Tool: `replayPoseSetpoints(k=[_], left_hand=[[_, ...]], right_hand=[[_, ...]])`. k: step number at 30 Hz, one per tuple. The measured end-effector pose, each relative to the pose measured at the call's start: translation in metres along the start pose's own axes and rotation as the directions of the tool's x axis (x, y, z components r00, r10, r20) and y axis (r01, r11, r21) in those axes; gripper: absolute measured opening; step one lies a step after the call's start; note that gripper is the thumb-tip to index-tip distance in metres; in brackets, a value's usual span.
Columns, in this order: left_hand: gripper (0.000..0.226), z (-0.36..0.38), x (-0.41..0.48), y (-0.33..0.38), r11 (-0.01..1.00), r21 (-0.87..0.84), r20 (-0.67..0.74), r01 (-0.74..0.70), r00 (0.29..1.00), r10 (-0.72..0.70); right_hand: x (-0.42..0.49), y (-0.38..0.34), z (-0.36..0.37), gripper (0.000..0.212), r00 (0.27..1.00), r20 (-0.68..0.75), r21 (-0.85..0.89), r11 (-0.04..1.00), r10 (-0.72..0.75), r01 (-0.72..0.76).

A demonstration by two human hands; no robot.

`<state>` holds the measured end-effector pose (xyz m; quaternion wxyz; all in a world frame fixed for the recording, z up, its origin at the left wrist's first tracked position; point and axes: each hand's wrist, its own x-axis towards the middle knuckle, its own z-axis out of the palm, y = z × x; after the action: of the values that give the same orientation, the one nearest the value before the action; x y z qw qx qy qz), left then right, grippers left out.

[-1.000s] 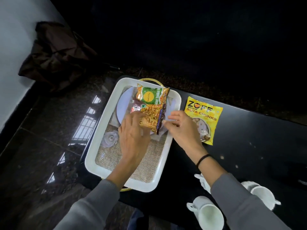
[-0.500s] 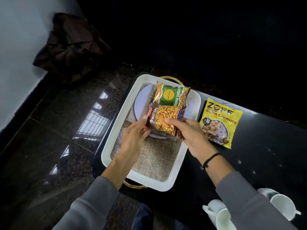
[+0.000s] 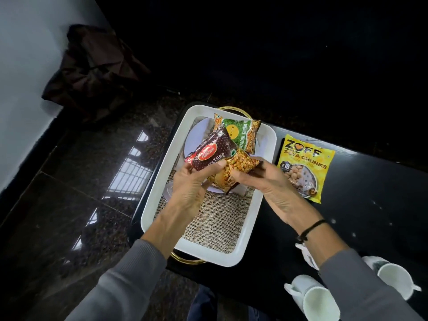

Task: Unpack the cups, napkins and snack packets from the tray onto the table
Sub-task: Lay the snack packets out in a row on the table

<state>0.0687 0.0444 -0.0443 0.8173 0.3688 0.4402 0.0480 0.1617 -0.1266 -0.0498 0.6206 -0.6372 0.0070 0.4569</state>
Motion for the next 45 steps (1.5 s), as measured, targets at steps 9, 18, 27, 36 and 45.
replayPoseSetpoints(k=[9,18,27,36,45], left_hand=[[0.078,0.037,0.000,-0.003,0.951,0.301,0.239,-0.072,0.971,-0.002],[0.058,0.091,-0.006,-0.036,0.899,0.437,0.194,-0.023,0.978,-0.070],[0.038,0.151,-0.005,-0.074,0.856,0.512,0.311,0.068,0.914,-0.259],[0.052,0.208,0.007,-0.115,0.772,0.632,0.243,-0.060,0.962,-0.124],[0.042,0.226,0.016,-0.132,0.570,0.790,0.237,-0.228,0.970,0.059]], right_hand=[[-0.009,-0.014,-0.031,0.025,0.983,-0.117,-0.044,0.989,-0.143,0.139],[-0.034,-0.004,-0.089,0.051,0.936,-0.349,0.118,0.990,-0.035,0.081],[-0.063,0.006,-0.152,0.073,0.925,-0.378,0.147,0.989,0.032,0.026],[-0.072,0.016,-0.207,0.058,0.853,-0.521,0.180,0.981,0.038,0.066],[-0.053,0.036,-0.237,0.042,0.749,-0.663,-0.098,0.993,-0.011,-0.072]])
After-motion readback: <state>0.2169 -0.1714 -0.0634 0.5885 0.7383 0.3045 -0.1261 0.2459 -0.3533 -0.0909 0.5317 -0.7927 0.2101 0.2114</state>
